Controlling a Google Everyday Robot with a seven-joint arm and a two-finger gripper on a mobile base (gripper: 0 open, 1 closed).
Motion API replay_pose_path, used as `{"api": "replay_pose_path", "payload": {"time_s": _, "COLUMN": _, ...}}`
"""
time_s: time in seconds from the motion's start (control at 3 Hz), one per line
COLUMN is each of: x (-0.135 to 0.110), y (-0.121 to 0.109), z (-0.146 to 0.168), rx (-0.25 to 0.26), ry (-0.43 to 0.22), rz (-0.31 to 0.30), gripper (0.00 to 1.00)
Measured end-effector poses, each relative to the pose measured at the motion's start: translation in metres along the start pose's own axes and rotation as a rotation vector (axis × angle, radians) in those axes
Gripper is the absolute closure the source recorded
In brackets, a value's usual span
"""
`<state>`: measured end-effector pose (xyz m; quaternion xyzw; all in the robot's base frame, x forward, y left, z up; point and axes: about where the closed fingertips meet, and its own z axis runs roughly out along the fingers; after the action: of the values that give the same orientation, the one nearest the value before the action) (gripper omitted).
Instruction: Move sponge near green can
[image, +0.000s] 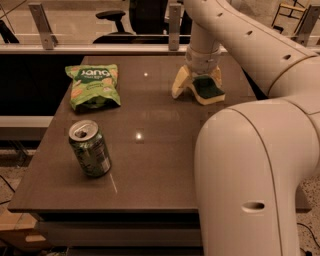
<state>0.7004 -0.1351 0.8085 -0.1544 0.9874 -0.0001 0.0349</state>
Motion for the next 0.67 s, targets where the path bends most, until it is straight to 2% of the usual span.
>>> {"api": "replay_pose_path", "payload": {"time_s": 0.67, "x": -0.0006, "y": -0.0024, "z": -0.0046, "rx": -0.022, "ry": -0.021, "rz": -0.009, "gripper": 0.64}}
